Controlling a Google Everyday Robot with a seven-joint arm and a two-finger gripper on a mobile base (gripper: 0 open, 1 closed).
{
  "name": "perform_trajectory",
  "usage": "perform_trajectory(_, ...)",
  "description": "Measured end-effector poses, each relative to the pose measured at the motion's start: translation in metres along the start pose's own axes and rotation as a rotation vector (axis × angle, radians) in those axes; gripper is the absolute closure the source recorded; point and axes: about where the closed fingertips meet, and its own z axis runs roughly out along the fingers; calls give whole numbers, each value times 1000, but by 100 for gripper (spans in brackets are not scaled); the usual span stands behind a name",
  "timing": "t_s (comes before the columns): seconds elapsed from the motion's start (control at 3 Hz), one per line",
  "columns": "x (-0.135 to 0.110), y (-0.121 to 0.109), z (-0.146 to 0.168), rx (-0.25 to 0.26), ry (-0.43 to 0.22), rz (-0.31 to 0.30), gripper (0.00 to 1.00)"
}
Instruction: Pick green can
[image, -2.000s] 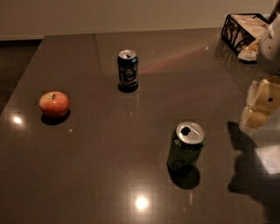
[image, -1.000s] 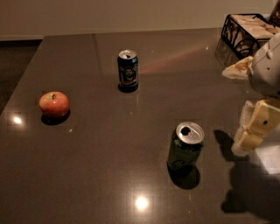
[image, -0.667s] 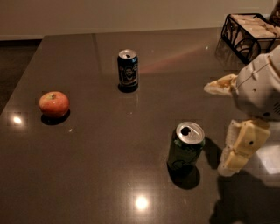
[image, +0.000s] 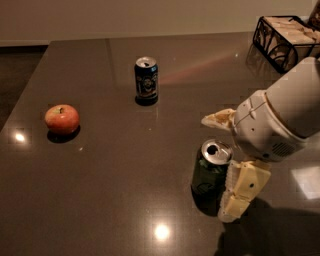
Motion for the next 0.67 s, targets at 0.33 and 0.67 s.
perform_trajectory(0.33, -7, -1, 7, -3, -22, -2, 18)
perform_trajectory(0.67, -11, -4, 3, 8, -35, -11, 41)
